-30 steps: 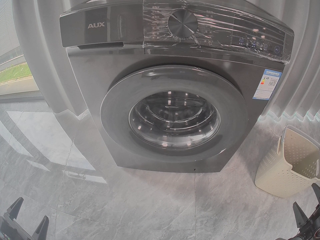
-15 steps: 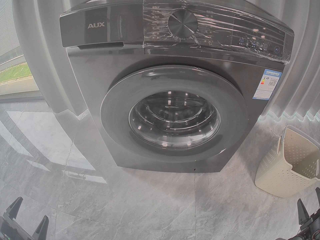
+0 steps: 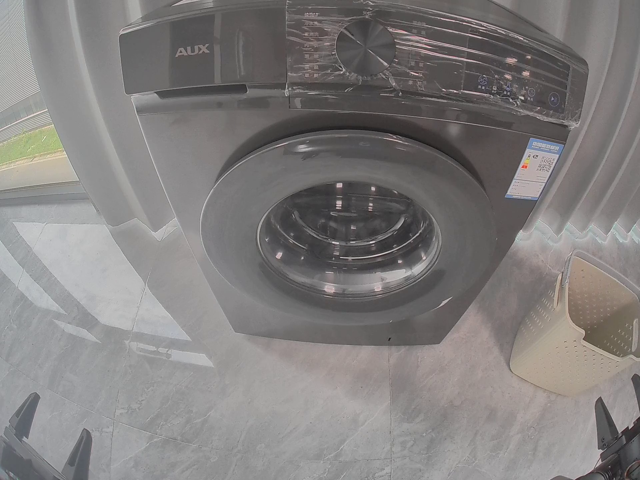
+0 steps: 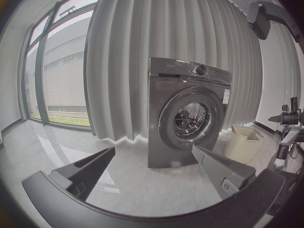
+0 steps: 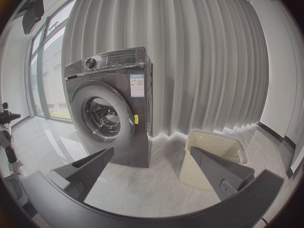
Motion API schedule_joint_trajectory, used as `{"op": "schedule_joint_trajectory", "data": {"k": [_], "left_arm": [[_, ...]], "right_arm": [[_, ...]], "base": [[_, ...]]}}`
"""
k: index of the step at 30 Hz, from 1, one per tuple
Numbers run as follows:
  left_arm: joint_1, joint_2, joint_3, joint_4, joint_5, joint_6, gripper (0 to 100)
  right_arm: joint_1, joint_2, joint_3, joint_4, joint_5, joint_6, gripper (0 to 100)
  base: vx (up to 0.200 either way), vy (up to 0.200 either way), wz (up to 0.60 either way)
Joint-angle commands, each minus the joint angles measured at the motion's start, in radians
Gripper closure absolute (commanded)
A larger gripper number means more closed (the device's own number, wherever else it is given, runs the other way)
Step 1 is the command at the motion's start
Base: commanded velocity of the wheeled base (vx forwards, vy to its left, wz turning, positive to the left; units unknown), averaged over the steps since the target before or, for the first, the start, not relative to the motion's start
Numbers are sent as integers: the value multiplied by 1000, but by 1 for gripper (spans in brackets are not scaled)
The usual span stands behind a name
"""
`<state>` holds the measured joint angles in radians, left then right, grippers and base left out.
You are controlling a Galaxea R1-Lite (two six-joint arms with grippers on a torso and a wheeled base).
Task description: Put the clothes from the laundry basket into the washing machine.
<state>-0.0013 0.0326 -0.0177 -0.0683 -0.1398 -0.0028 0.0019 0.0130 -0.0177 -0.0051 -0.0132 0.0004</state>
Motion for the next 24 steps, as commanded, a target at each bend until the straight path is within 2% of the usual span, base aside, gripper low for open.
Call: {"op": "schedule_joint_trajectory", "data": {"k": [1,4,6,9,11,14,17,20,24], "left_arm": [[7,-33,18,-2,25,0,0],[7,-33,18,-4,101,3,0],[7,-33,18,-5,126,15,0],[9,-33,18,5,216,32,0],[10,-33,18,8,239,18,0],[9,-33,18,7,233,27,0],[7,-33,18,16,152,18,0],[6,-33,16,84,115,15,0],[6,-33,16,70,117,9,0]], "right_arm": [[1,7,18,1,1,1,0],[1,7,18,1,1,0,0],[1,7,18,1,1,0,0],[1,7,18,1,1,0,0],[1,7,18,1,1,0,0],[1,7,18,1,1,1,0],[1,7,18,1,1,0,0],[1,7,18,1,1,0,0],[1,7,18,2,1,-2,0]], "base": [[0,0,0],[0,0,0],[0,0,0],[0,0,0],[0,0,0],[0,0,0],[0,0,0],[0,0,0],[0,0,0]]}}
